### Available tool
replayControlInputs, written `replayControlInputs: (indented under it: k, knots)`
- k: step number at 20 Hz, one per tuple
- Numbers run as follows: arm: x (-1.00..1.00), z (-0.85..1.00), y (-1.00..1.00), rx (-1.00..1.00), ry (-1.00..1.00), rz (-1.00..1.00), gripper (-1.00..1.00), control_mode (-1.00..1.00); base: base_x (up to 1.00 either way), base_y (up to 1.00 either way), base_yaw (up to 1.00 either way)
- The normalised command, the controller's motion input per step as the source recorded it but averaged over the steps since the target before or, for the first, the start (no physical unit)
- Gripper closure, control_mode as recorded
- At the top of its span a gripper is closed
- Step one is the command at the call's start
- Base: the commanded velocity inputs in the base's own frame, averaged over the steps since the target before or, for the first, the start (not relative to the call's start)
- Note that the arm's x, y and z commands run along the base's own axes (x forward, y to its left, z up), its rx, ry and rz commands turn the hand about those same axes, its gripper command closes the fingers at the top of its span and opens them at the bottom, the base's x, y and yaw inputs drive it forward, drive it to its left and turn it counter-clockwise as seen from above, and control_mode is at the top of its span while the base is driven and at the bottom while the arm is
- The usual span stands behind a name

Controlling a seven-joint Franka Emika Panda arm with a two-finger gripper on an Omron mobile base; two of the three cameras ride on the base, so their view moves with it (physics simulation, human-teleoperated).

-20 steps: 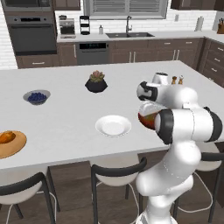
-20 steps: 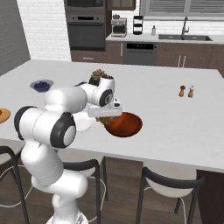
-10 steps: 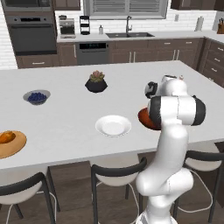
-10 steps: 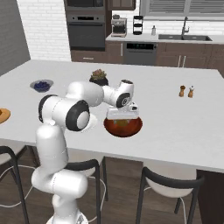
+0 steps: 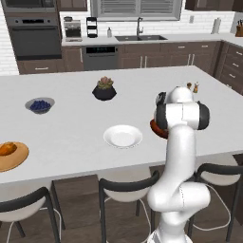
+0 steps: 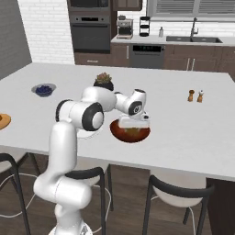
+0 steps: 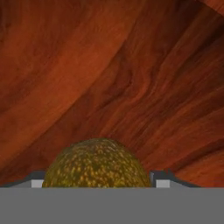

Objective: Pick the chicken drumstick and avocado from their plates and place them in the bowl. Then put the bowl in the fridge.

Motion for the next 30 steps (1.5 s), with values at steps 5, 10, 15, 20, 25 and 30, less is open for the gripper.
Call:
replayControlInputs:
  k: [5, 10, 15, 20, 25, 30]
  knots:
    - [0.25, -0.20, 0.01, 0.00, 0.03, 0.00, -1.00, -1.00, 0.00, 0.00, 0.00]
    - [-0.55, 0.00, 0.10, 0.00, -0.05, 0.00, -1.00, -1.00, 0.00, 0.00, 0.00]
    - [-0.90, 0.00, 0.36, -0.04, -0.26, 0.00, -1.00, -1.00, 0.00, 0.00, 0.00]
    - [-0.80, 0.29, 0.38, -0.08, -0.29, 0.00, -1.00, -1.00, 0.00, 0.00, 0.00]
    - [-0.85, 0.67, 0.61, -0.05, -0.27, 0.00, -1.00, -1.00, 0.00, 0.00, 0.00]
    - [-0.63, 0.65, 0.58, 0.01, -0.05, -0.06, -1.00, -1.00, 0.00, 0.00, 0.00]
